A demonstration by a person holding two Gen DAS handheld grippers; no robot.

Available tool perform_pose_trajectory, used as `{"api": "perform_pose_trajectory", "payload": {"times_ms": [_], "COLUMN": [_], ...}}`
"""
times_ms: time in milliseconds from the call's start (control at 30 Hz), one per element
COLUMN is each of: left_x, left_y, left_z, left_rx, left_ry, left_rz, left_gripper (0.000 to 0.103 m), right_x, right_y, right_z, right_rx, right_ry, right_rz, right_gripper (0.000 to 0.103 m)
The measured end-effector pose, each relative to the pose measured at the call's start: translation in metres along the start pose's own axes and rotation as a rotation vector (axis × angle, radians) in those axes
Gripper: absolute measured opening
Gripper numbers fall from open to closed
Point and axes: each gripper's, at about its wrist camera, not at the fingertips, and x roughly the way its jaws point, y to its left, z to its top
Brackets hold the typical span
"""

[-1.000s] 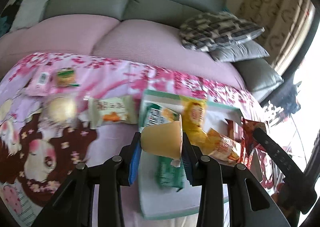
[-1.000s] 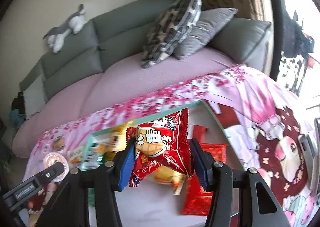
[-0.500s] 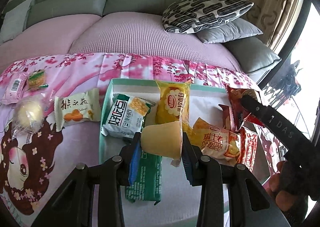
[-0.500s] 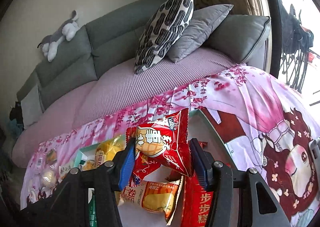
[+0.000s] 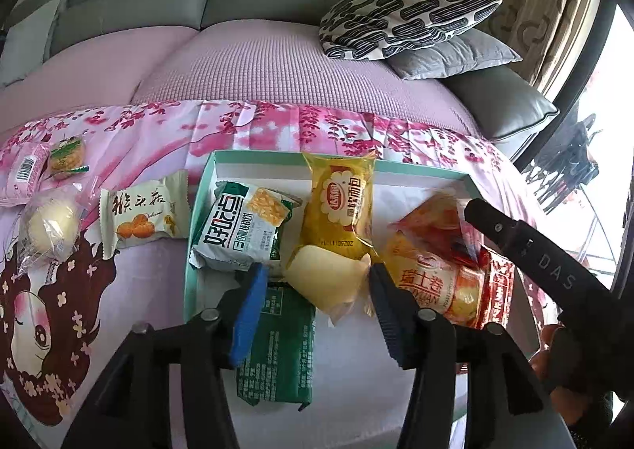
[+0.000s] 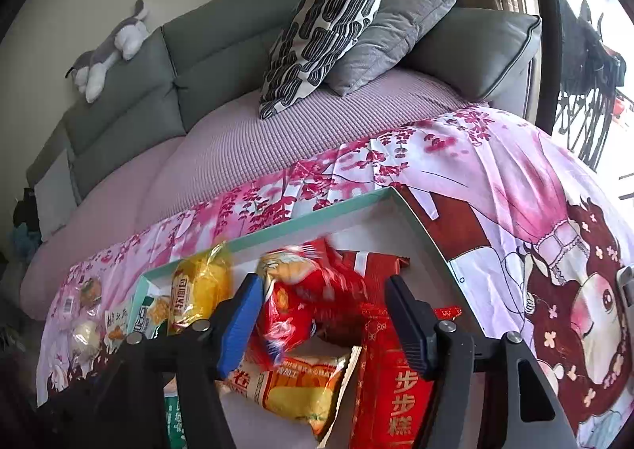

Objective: Organize snacks
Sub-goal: 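Carry the jelly cup and red wafer bag into the white tray and open both tools, then move both open tools back toward the remaining snacks on the bedspread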

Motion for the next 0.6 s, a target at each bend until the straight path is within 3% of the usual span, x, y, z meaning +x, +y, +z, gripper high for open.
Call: {"api": "perform_pose_trajectory", "payload": {"times_ms": [100,333,533,600], "left_x": [-0.008,-0.024,-0.027,-0.028], "left_y": [0.002,0.013,0.043,0.056], "left_z": [0.002,0.006,0.007,0.006], "left_rx": [-0.007,-0.039,-0.12,-0.154], "left_ry": [-0.012,-0.035,-0.029,-0.032], "left_rz": [-0.003,0.024,0.091,0.121], "left_gripper": [0.057,0.07,0.074,0.083], "right_x": [-0.006,-0.018,-0.014,-0.016], "right_y": [0.003,0.012,0.023,0.026], "right_z": [-0.001,-0.021,-0.038,-0.038], "right_rx": [-0.013,-0.066,-0.106,-0.1], "right_ry": [0.021,0.067,0.125,0.12], "right_rz": [-0.024,-0.036,-0.033,-0.017], "right_gripper": [0.078,0.08,0.086,0.087]}}
